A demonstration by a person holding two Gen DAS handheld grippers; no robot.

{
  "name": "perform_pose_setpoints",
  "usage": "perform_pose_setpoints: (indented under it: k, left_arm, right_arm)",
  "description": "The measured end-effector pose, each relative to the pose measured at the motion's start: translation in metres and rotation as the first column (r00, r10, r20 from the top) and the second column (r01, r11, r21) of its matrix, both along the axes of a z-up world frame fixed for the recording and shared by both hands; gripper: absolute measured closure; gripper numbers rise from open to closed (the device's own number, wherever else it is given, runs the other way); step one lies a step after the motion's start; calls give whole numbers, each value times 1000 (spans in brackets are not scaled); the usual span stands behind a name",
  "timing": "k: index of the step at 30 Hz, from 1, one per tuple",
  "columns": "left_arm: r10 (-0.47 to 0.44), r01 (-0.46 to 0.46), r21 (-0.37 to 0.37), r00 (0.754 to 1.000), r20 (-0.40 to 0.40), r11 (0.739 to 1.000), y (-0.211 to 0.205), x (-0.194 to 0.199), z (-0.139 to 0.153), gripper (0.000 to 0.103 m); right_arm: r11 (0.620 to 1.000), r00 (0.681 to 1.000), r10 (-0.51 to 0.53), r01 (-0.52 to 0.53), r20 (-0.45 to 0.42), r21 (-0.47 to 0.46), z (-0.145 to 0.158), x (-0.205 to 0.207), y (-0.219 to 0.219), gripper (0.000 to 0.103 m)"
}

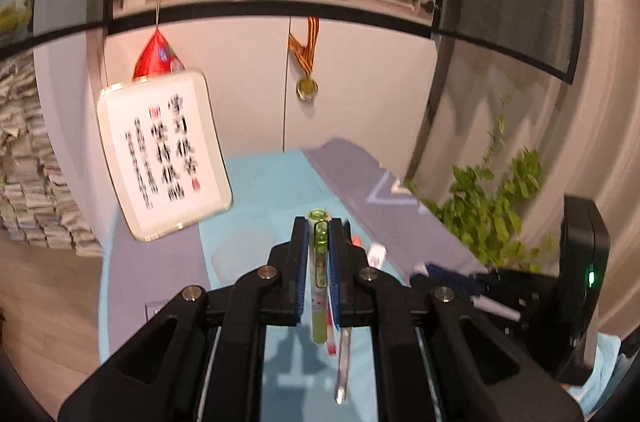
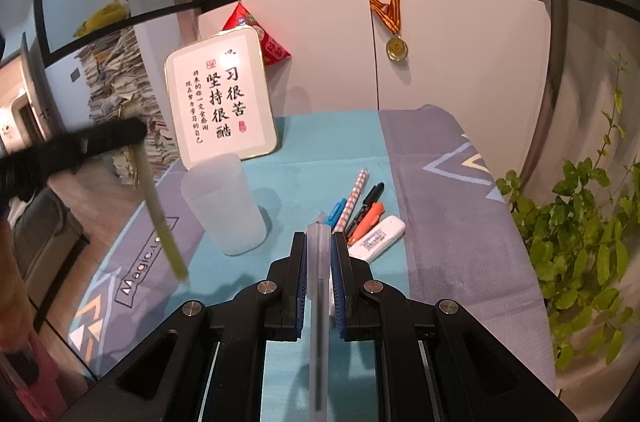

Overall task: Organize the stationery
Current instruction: 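Carry the green pen into the frosted cup and open the left gripper while the right holds the clear pen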

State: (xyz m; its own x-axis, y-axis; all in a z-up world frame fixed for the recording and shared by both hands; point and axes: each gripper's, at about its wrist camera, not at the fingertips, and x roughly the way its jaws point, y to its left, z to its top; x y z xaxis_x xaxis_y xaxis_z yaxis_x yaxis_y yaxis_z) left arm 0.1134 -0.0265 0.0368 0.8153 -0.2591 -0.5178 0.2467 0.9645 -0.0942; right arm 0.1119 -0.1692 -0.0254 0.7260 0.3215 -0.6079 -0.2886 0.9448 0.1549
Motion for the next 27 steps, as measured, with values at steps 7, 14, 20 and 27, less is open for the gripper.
perform_pose_setpoints:
  k: [7,14,20,27]
  left_arm:
    - [52,-52,10,998,24,999,9,18,6,95]
    - [92,-92,-14,996,18,996,26,24,9,95]
    - [104,-103,-32,994,30,994,36,34,13,95]
    - [140,-138,-76,990,17,988,50,57,-1,95]
  right_arm:
    - [1000,998,-6,6,67,-2,19,4,5,91]
    - [1000,988,-18,14,156,26,49,14,18,91]
    - [1000,991,9,-11,135,12,44,18,33,91]
    - [1000,991,-17,15,132,17,44,19,28,91]
